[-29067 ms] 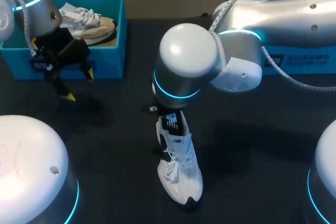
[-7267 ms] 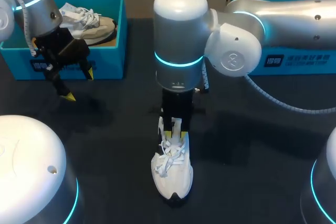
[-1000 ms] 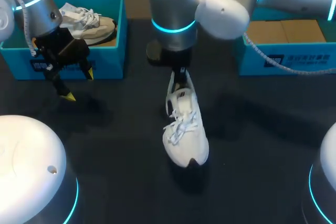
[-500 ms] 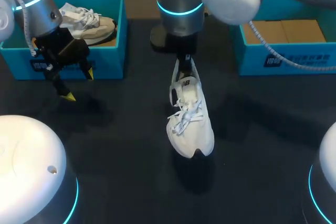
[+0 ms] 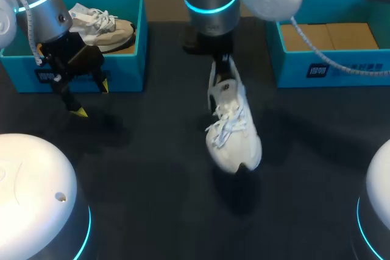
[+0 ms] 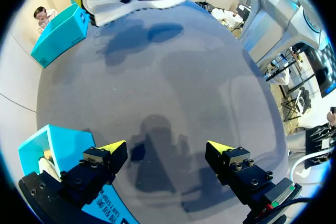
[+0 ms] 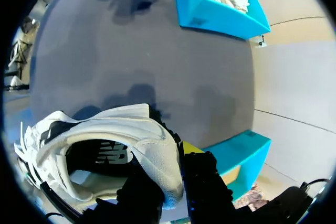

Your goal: Take the shoe out of the shoebox, open the shoe tongue, remove and reinsert the insole, then place the shoe into the shoebox

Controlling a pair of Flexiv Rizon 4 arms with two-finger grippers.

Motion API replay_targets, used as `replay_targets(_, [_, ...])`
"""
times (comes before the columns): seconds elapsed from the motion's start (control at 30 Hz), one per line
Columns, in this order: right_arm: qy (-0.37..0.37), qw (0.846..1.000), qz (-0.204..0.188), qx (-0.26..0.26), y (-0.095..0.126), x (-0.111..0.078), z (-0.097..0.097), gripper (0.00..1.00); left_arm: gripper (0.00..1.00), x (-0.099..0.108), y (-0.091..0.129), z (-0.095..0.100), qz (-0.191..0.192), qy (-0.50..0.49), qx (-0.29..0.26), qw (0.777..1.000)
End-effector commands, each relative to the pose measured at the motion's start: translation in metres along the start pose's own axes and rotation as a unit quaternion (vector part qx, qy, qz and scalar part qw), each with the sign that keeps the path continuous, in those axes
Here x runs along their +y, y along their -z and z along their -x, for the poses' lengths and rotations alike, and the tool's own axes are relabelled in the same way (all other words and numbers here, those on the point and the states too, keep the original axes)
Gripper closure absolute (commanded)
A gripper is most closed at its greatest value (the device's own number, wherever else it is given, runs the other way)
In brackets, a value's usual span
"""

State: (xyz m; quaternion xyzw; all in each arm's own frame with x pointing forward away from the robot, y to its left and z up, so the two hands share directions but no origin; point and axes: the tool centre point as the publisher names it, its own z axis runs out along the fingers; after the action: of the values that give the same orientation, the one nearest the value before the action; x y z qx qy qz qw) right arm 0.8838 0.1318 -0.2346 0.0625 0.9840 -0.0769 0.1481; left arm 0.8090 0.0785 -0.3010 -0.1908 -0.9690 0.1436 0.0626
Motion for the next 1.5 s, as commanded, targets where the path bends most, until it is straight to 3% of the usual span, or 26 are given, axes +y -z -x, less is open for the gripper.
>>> replay_targets(0.03, [0.012, 1.0, 0.016, -0.008, 0.022, -0.029, 0.022, 1.0, 0.0, 0.0, 0.001, -0.001, 0.002, 0.0, 0.0, 1.0])
replay_targets(0.3, [0.033, 0.998, 0.045, -0.02, 0.024, -0.069, 0.072, 1.0, 0.0, 0.0, 0.001, -0.001, 0.002, 0.0, 0.0, 1.0])
replay_targets(0.33, [0.035, 0.999, 0.032, -0.018, 0.024, -0.074, 0.08, 1.0, 0.0, 0.0, 0.001, -0.001, 0.002, 0.0, 0.0, 1.0])
replay_targets(0.47, [0.041, 0.998, 0.049, -0.027, 0.027, -0.095, 0.108, 1.0, 0.0, 0.0, 0.001, -0.001, 0.002, 0.0, 0.0, 1.0])
replay_targets(0.73, [0.048, 0.998, 0.038, -0.028, 0.033, -0.127, 0.159, 1.0, 0.0, 0.0, 0.001, -0.001, 0.002, 0.0, 0.0, 1.0])
replay_targets(1.27, [0.048, 0.998, 0.038, -0.028, 0.033, -0.127, 0.159, 1.0, 0.0, 0.0, 0.001, -0.001, 0.002, 0.0, 0.0, 1.0])
replay_targets(1.5, [0.007, 0.999, 0.034, -0.033, 0.019, -0.166, 0.219, 1.0, 0.0, 0.0, 0.001, -0.001, 0.002, 0.0, 0.0, 1.0])
